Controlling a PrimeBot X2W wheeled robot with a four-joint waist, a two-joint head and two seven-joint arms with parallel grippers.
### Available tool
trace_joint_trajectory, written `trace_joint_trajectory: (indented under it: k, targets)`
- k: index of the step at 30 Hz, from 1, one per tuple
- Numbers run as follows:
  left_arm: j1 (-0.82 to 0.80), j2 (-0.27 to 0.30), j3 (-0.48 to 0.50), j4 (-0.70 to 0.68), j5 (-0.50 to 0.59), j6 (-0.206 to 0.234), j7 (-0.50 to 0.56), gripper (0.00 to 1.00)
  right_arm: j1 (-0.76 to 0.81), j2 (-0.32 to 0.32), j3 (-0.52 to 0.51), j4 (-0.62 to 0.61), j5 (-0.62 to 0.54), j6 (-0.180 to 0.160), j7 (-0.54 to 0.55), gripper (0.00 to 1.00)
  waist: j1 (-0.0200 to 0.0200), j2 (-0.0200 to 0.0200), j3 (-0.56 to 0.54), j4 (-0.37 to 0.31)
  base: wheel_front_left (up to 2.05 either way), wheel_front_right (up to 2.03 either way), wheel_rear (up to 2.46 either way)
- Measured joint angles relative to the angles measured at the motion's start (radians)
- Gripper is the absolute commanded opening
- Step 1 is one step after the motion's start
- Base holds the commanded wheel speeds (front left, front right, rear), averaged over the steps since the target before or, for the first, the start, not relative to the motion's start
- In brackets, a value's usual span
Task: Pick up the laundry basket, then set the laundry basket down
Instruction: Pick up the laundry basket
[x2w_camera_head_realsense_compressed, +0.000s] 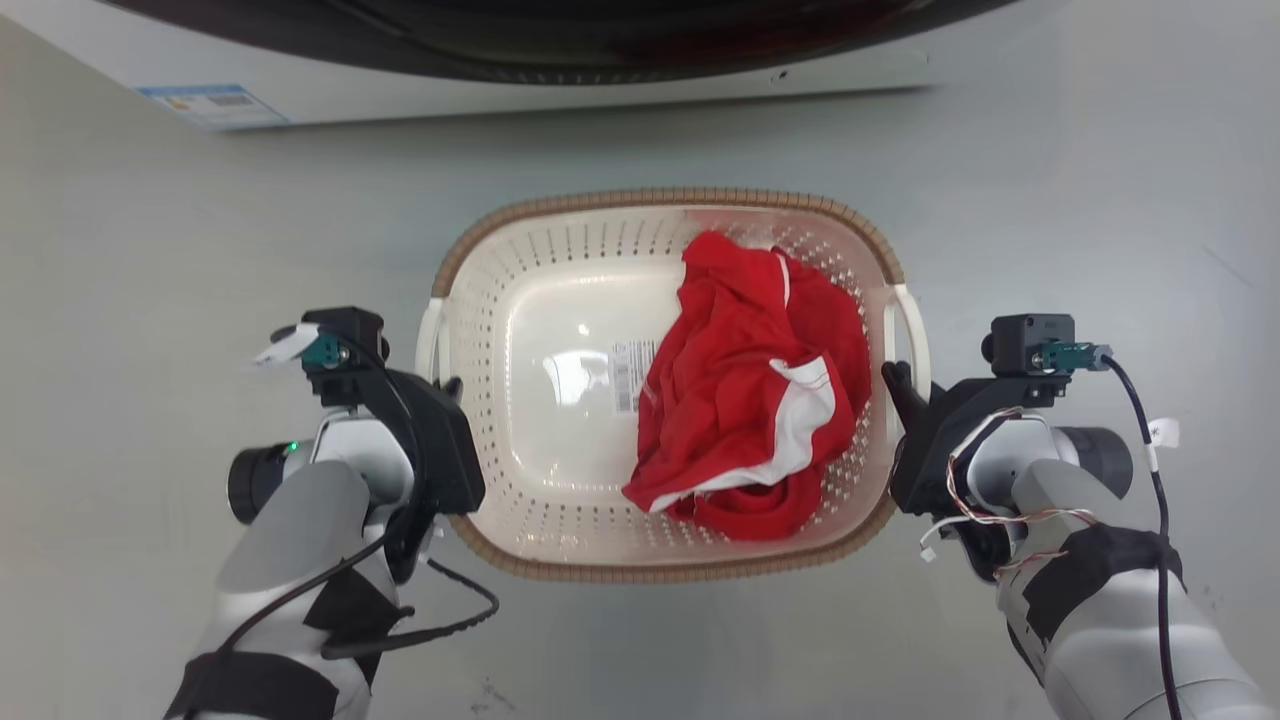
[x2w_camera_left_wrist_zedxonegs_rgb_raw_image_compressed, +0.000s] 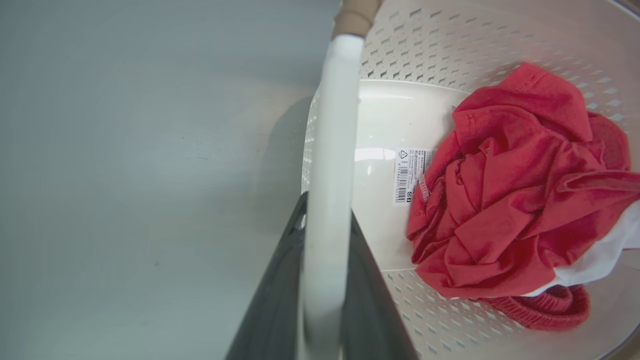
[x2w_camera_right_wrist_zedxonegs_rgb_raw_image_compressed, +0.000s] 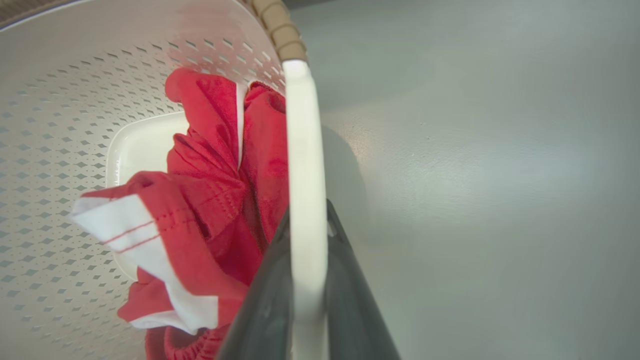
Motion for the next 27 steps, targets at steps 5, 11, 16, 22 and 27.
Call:
trace_joint_trajectory:
  k: [5,11,16,22,27]
  targets:
    - [0.030,-0.007,-0.001,0.043,-0.026,-0.007,0.011,0.00,0.028,0.011,0.008,0.038,0.012,0.007,0.025,0.00,0.0000,0.0000,-0.064,0.002,0.00,0.00,0.00]
    - [0.052,-0.015,-0.002,0.074,-0.038,-0.009,0.029,0.00,0.058,0.015,0.012,0.069,0.020,0.012,0.044,0.00,-0.0001,-0.0001,-0.131,0.004,0.00,0.00,0.00]
    - [0.075,-0.017,-0.002,0.085,-0.051,-0.016,0.047,0.00,0.083,0.017,0.012,0.080,0.036,0.013,0.068,0.00,-0.0001,-0.0001,-0.199,0.008,0.00,0.00,0.00]
    - [0.114,-0.018,-0.001,0.100,-0.063,-0.017,0.081,0.00,0.123,0.020,0.030,0.084,0.054,0.013,0.111,0.00,-0.0002,-0.0001,-0.292,0.013,0.00,0.00,0.00]
    - [0.141,-0.018,-0.002,0.108,-0.088,-0.022,0.113,0.00,0.150,0.021,0.041,0.087,0.074,0.013,0.148,0.00,-0.0002,-0.0001,-0.357,0.014,0.00,0.00,0.00]
